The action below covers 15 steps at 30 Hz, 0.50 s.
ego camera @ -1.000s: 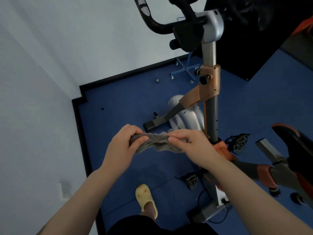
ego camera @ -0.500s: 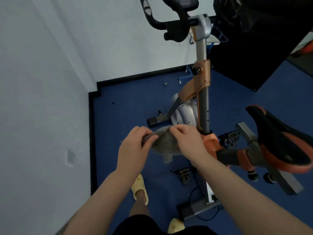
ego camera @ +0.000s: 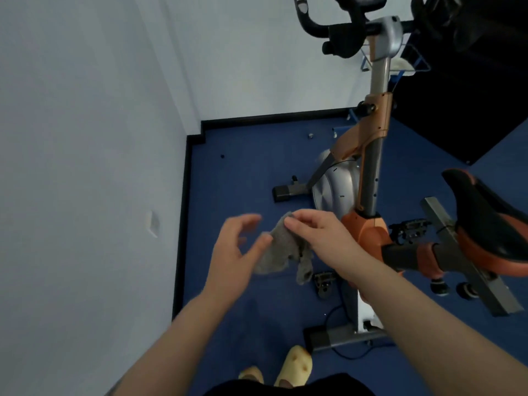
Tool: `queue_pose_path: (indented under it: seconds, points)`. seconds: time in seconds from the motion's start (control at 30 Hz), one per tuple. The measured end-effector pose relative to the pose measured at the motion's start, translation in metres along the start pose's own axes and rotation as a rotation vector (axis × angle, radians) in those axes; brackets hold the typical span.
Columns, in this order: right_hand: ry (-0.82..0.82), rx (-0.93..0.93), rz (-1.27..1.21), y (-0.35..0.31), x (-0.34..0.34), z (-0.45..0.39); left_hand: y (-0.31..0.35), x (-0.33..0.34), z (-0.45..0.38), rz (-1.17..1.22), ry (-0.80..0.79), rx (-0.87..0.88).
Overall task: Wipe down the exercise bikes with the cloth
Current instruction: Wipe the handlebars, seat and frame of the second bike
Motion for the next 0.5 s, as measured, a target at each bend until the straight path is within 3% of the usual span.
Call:
queue_pose_path:
  seconds: [0.07, 0.13, 0.17, 0.37, 0.5]
  points:
    - [-0.095, -0.06, -0.034, -0.012, 0.0, 0.008, -0.006, -0.007, -0.011, 0.031, -0.298, -0.16]
    - [-0.151, -0.105, -0.076, -0.024, -0.003, 0.015, -0.007, -0.013, -0.011, -0.052, -0.55, -0.098]
    - [-0.151, -0.134, -0.067, -0.029, -0.005, 0.018, -0.009, -0.016, -0.01, -0.064, -0.603, -0.05]
    - [0.089, -0.213, 0.143, -0.027, -0.033, 0.036, -0.029, -0.045, 0.001, -0.064, -0.502, -0.169]
    - [-0.04, -0.086, 0.216, 0.0, -0.018, 0.058, -0.031, -0.051, 0.006, -0.093, -0.234, -0.194]
Point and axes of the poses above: each hand's wrist, its own z-axis away from the middle knuckle, its own x-axis out of the palm, y = z × x, the point moved 2 cm from there along -z, towards the middle knuckle, and after that the axes turned 14 degrees about y, right-handed, at the moved point
